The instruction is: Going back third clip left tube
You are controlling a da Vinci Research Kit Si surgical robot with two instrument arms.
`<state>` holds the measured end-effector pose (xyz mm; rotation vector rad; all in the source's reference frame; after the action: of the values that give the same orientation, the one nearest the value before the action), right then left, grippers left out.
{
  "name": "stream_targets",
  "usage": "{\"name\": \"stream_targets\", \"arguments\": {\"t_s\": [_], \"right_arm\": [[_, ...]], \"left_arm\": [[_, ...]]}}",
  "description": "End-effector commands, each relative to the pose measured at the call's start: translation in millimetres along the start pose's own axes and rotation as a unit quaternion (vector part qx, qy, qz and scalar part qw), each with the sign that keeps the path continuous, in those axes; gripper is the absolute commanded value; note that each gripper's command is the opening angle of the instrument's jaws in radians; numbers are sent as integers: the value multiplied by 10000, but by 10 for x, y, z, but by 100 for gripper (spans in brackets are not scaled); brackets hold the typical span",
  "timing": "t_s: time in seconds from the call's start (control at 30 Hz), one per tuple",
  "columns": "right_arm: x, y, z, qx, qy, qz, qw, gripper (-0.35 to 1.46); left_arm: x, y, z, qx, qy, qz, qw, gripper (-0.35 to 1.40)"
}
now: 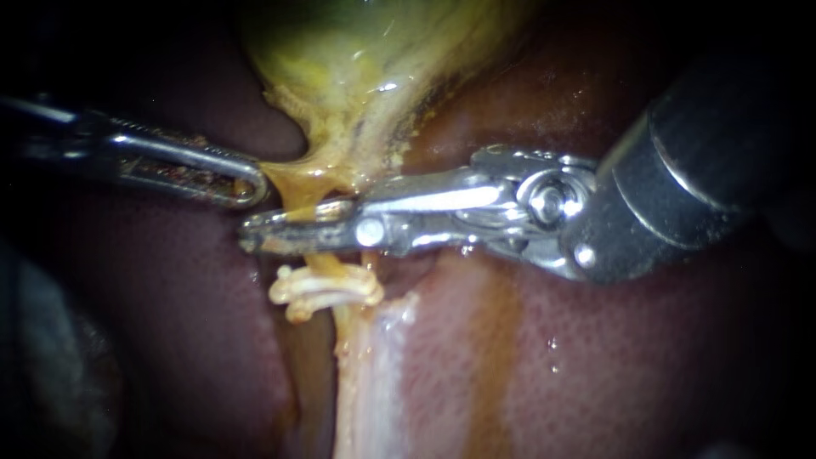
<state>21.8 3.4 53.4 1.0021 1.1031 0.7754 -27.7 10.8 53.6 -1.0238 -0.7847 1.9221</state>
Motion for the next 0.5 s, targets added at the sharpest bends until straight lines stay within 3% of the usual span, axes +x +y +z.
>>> {"name": "stream_targets", "arguments": {"t_s": [0.03,0.07,0.2,0.33,0.5], "right_arm": [[0,1,0,-6,-15,1,10000,-35],[-1,1,2,34,-11,-61,10000,-32],[-3,4,11,154,-72,-505,9986,30],[-12,13,21,360,-122,-591,9975,41],[-32,37,28,193,-2,-679,9975,46]], "left_arm": [[0,0,0,0,0,-1,10000,-35],[0,0,0,0,0,-1,10000,-35],[0,0,0,0,0,0,10000,-35],[0,-1,0,1,0,1,10000,-35],[-1,-1,1,3,1,1,10000,-35]]}}
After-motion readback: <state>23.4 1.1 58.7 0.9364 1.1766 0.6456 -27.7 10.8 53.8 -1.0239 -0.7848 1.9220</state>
